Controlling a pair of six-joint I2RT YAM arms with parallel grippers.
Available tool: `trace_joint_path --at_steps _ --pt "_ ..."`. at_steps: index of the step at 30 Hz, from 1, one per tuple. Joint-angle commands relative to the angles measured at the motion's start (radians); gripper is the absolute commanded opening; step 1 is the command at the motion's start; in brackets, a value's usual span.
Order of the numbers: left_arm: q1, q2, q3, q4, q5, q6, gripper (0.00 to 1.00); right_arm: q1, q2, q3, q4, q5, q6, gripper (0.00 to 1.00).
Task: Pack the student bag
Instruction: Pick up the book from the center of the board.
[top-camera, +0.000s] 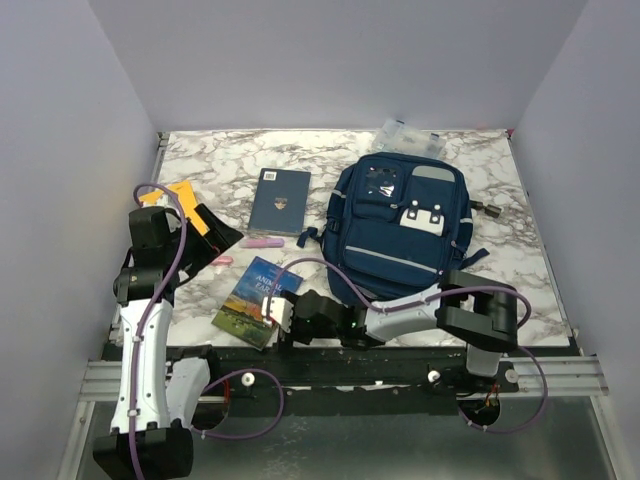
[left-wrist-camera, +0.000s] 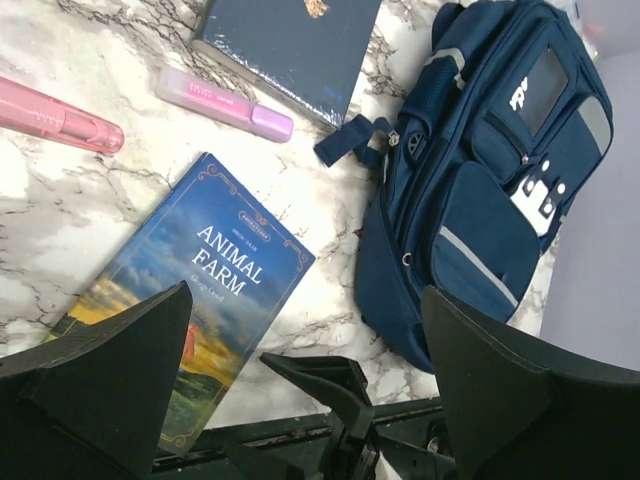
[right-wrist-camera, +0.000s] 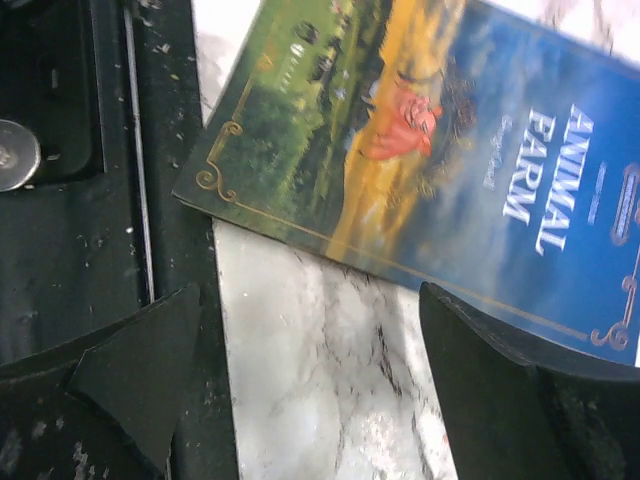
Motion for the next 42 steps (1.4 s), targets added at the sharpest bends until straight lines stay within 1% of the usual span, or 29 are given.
trace_joint_path --at_steps 1,6,15,22,26,28,31,34,37,38,42 --pt "0.002 0.000 -0.029 -0.053 0.018 0.067 0.98 0.047 0.045 -0.022 0.257 -0.005 -0.226 0.94" --pt "0.002 -0.015 -0.071 -0.052 0.044 0.074 0.98 0.066 0.120 0.034 0.257 0.030 -0.309 0.92" --pt "0.002 -0.048 -0.059 -0.044 0.115 0.057 0.98 0.070 0.211 0.104 0.257 0.025 -0.361 0.88" --pt "0.002 -0.052 -0.066 -0.029 0.135 0.031 0.98 0.078 0.248 0.114 0.290 0.019 -0.349 0.78" --pt "0.002 -0.048 -0.076 -0.025 0.144 0.021 0.98 0.080 0.241 0.078 0.358 0.025 -0.336 0.61" --pt "0.003 -0.046 -0.077 -0.019 0.139 0.018 0.98 0.080 0.229 0.062 0.394 0.063 -0.305 0.48" --pt "0.001 -0.043 -0.076 -0.020 0.162 0.011 0.98 0.078 0.203 0.020 0.452 0.079 -0.271 0.34" --pt "0.001 -0.052 -0.079 -0.008 0.162 -0.007 0.98 0.078 0.189 0.014 0.435 0.120 -0.240 0.22" --pt "0.002 -0.060 -0.078 -0.009 0.189 -0.017 0.98 0.077 0.162 -0.021 0.467 0.159 -0.196 0.04" --pt "0.002 -0.067 -0.082 -0.007 0.190 -0.024 0.98 0.078 0.153 -0.034 0.498 0.178 -0.182 0.01" --pt "0.002 -0.083 -0.092 -0.005 0.169 -0.064 0.98 0.078 0.112 -0.085 0.580 0.257 -0.114 0.01"
